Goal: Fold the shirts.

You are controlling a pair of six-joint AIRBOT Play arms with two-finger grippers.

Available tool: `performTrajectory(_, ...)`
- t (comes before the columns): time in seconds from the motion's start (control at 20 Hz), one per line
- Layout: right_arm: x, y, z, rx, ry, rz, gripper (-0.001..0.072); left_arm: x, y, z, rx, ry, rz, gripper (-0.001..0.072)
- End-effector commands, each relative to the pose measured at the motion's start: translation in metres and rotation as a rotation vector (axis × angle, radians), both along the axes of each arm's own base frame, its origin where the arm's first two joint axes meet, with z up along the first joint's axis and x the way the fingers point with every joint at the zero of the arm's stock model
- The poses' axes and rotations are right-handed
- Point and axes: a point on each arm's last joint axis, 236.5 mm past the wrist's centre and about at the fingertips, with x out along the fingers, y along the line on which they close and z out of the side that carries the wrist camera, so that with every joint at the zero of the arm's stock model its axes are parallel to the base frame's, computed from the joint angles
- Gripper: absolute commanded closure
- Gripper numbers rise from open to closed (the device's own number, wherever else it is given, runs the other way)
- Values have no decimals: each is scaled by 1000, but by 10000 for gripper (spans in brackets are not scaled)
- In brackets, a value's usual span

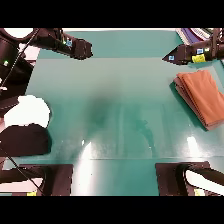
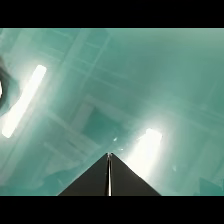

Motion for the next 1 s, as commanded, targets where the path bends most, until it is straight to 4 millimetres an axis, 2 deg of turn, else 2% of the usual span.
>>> performTrajectory(0.0, 0, 1, 1, 1, -3, 1, 694, 0, 0, 0, -1, 0, 0, 680)
performTrajectory(0.45, -1, 1, 1, 2, -2, 3, 694, 5, -1, 5, -16, -25, 10, 680)
performTrajectory(0.55, -1, 1, 1, 2, -2, 3, 693, 20, -2, 21, -58, -100, 41, 680)
performTrajectory(0.6, -2, 1, 0, 1, 3, 7, 694, 24, 5, 27, -42, -135, 50, 680)
performTrajectory(0.7, -3, 2, -1, -1, 9, 11, 694, 17, 40, 30, 60, -148, 60, 680)
performTrajectory(0.85, -3, 2, -1, -1, 9, 11, 694, 0, 136, 45, 226, -159, 184, 680)
performTrajectory(0.95, -3, 2, 0, -1, 8, 11, 694, -15, 188, 39, 287, -83, 279, 680)
